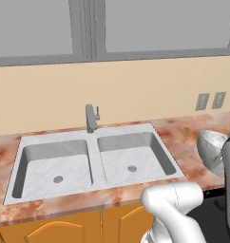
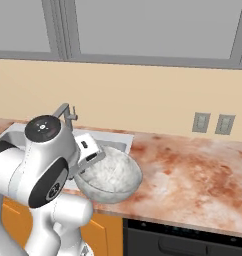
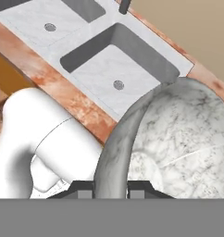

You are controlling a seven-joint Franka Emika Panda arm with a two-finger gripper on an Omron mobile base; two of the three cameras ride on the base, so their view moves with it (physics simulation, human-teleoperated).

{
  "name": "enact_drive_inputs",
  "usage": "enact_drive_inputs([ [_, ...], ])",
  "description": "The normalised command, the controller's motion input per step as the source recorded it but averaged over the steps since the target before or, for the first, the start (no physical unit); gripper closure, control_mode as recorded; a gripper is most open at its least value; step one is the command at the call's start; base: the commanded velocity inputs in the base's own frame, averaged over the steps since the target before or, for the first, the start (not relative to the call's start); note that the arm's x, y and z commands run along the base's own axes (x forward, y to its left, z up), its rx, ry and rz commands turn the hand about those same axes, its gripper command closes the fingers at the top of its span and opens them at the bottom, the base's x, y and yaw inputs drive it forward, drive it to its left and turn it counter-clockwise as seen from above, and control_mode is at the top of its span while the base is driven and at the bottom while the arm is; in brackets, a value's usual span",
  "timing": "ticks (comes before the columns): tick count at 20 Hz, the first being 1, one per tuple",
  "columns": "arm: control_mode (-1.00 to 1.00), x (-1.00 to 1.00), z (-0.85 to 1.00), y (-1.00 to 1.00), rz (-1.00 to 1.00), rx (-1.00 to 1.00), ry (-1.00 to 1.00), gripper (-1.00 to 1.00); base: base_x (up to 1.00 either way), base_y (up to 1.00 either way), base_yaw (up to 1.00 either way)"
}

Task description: Pick the cup and bowl from the counter and place them on the counter next to the sink.

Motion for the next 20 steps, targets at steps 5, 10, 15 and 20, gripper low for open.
enact_drive_inputs([
  [5,-1.0,0.43,-0.02,-0.02,0.16,-0.01,0.0,1.0,0.0,0.0,0.0],
  [10,-1.0,0.36,-0.16,0.0,0.05,-0.13,0.0,1.0,0.0,0.0,0.0],
  [15,-1.0,0.2,-0.31,-0.02,0.0,-0.14,0.0,1.0,0.0,0.0,0.0],
  [20,-1.0,0.18,-0.24,-0.19,0.01,-0.03,0.0,1.0,0.0,0.0,0.0],
])
